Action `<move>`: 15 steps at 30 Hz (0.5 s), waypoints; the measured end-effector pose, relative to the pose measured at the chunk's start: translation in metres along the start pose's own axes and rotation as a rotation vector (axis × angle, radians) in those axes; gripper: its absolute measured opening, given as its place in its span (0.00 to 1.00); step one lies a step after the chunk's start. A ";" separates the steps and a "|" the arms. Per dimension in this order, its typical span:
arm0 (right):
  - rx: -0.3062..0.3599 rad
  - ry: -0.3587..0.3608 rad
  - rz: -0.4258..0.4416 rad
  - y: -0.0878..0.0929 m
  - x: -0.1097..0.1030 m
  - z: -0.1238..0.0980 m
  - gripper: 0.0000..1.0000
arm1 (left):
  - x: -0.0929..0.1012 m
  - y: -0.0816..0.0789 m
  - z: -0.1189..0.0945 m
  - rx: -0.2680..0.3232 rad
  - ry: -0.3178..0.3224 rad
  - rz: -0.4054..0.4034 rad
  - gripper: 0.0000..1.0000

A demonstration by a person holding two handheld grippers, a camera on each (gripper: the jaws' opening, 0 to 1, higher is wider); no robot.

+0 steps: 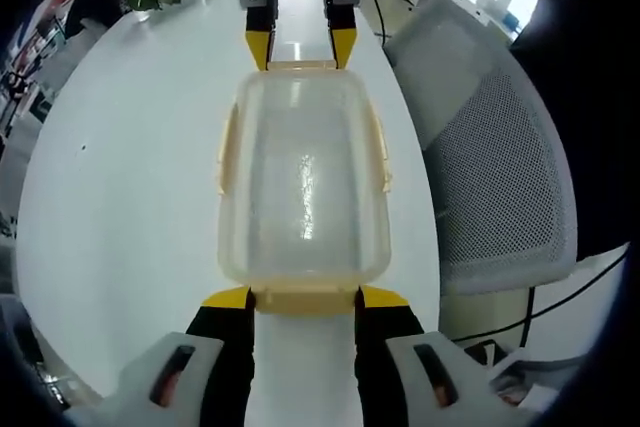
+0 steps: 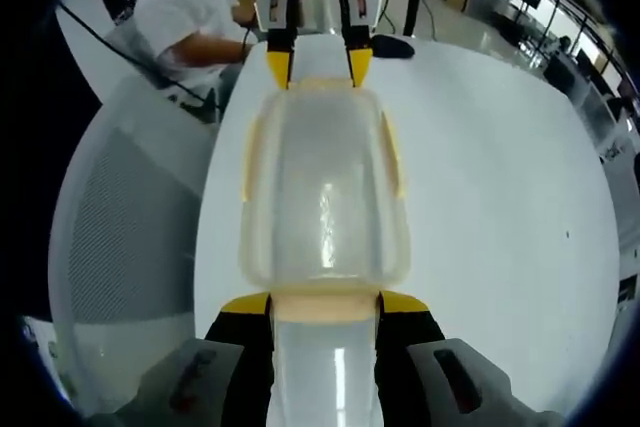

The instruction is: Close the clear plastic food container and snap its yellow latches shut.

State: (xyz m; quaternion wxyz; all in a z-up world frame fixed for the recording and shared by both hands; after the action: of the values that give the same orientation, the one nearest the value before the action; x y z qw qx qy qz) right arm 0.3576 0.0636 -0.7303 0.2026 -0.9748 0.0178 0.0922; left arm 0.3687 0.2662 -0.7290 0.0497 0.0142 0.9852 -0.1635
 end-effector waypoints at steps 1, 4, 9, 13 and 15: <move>0.001 0.000 0.000 0.001 -0.001 0.000 0.37 | 0.001 -0.001 0.000 0.000 0.001 0.000 0.38; 0.003 0.002 0.001 0.005 -0.001 -0.002 0.37 | 0.002 -0.005 0.001 0.002 0.001 0.001 0.38; 0.002 0.005 0.001 0.009 -0.003 -0.006 0.37 | 0.003 -0.011 0.003 0.000 -0.001 0.005 0.38; 0.002 0.007 0.003 0.013 -0.003 -0.008 0.37 | 0.002 -0.015 0.003 -0.002 -0.002 0.005 0.38; 0.000 0.006 0.001 0.014 -0.003 -0.008 0.37 | 0.002 -0.017 0.003 0.000 -0.001 0.004 0.38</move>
State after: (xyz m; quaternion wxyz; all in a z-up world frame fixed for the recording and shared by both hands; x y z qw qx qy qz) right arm 0.3552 0.0475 -0.7282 0.2024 -0.9751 0.0189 0.0892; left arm 0.3661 0.2495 -0.7264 0.0507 0.0158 0.9851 -0.1633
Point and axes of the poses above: the point that each gripper's makers call its tool centre point, and the gripper's own axes: z roughly forward along the fingers, x roughly to its right, y roughly out of its underside, the point moved 6 cm from there along -z, roughly backward along the fingers, and after that the axes turned 8 degrees about -y, right-handed, at the moved point
